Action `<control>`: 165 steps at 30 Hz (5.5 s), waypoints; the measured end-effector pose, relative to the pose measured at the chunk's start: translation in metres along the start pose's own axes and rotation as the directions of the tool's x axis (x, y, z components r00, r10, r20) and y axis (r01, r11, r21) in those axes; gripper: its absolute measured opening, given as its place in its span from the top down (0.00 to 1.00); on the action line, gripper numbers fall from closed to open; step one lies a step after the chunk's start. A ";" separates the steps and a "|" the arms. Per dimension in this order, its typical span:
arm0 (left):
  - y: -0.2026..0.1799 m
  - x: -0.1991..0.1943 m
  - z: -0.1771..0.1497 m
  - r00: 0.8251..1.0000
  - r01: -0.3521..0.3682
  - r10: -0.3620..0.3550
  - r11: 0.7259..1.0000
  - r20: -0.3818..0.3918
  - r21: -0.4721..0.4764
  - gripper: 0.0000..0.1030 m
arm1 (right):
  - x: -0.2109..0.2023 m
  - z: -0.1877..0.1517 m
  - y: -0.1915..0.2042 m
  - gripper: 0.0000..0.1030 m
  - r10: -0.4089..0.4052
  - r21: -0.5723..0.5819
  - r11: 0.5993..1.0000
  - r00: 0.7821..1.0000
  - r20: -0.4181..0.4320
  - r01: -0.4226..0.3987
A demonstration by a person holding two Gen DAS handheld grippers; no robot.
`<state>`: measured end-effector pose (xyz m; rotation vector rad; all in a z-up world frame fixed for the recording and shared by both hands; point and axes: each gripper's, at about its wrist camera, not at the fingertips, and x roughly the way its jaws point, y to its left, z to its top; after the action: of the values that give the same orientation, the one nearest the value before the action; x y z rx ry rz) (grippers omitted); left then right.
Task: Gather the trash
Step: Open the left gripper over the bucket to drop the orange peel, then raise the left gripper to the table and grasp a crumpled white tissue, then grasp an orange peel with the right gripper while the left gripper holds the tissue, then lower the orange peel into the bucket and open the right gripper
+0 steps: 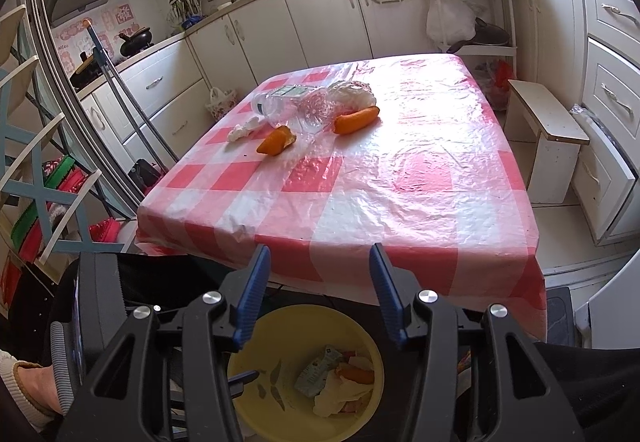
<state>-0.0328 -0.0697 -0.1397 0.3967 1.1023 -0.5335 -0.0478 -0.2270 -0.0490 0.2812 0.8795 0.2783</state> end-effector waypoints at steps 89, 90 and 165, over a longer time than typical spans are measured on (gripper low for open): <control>0.208 0.004 0.116 0.981 -0.060 0.123 0.927 0.150 -0.370 0.80 | 0.169 0.101 0.062 0.83 -0.102 -0.113 0.990 0.988 -0.120 0.089; 0.207 0.005 0.116 0.981 -0.063 0.125 0.927 0.147 -0.369 0.80 | 0.165 0.099 0.060 0.83 -0.094 -0.115 0.990 0.988 -0.120 0.080; 0.045 -0.107 -0.015 0.887 -0.079 0.203 0.952 0.415 -0.296 0.82 | 0.068 -0.064 0.059 0.68 0.007 -0.257 0.959 0.911 -0.411 -0.123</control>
<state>-0.0546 -0.0023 -0.0463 0.1020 0.6835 -0.3119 -0.0646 -0.1401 -0.1153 -0.0143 1.2299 0.5317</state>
